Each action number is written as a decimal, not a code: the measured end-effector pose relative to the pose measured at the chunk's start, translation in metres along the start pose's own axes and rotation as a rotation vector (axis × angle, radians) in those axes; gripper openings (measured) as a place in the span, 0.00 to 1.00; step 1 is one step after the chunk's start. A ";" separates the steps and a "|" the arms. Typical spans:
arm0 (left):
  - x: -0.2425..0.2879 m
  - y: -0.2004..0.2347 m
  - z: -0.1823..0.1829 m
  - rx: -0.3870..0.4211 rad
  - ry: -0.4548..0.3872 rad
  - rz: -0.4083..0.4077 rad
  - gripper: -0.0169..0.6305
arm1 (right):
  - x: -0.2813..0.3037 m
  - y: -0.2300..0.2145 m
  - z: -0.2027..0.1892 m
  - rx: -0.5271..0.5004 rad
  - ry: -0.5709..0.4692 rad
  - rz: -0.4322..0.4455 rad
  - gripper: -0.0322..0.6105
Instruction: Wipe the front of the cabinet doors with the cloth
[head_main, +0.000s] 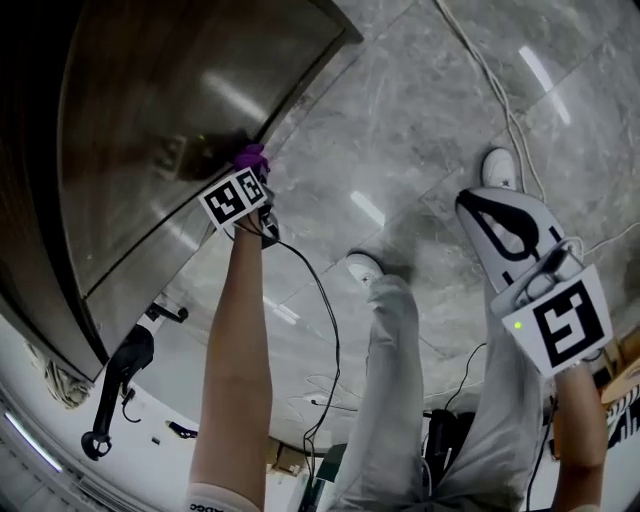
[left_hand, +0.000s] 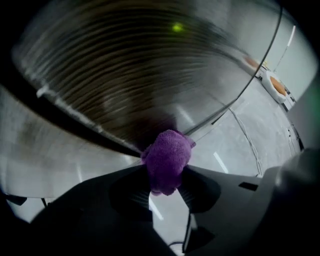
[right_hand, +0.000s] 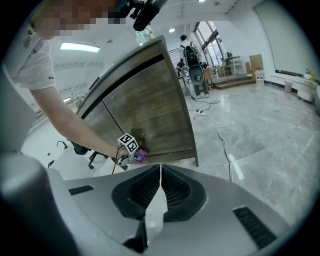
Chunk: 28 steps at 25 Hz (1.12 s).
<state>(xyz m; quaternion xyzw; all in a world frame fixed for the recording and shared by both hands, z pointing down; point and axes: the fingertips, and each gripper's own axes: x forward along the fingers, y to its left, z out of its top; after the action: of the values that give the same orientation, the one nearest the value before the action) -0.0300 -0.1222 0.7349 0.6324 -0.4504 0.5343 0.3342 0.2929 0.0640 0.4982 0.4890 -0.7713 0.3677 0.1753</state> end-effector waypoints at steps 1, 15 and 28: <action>-0.002 0.004 -0.003 -0.014 -0.003 0.000 0.24 | 0.000 0.000 0.001 -0.007 0.007 -0.005 0.10; -0.098 -0.025 -0.014 0.015 -0.149 -0.175 0.24 | 0.042 0.081 0.039 -0.128 0.070 0.119 0.10; -0.292 -0.021 -0.040 -0.229 -0.502 -0.177 0.24 | 0.079 0.175 0.079 -0.302 0.182 0.258 0.10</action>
<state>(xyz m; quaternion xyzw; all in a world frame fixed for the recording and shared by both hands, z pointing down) -0.0320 -0.0156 0.4593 0.7398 -0.5195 0.2754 0.3271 0.1091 0.0008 0.4260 0.3192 -0.8549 0.3098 0.2670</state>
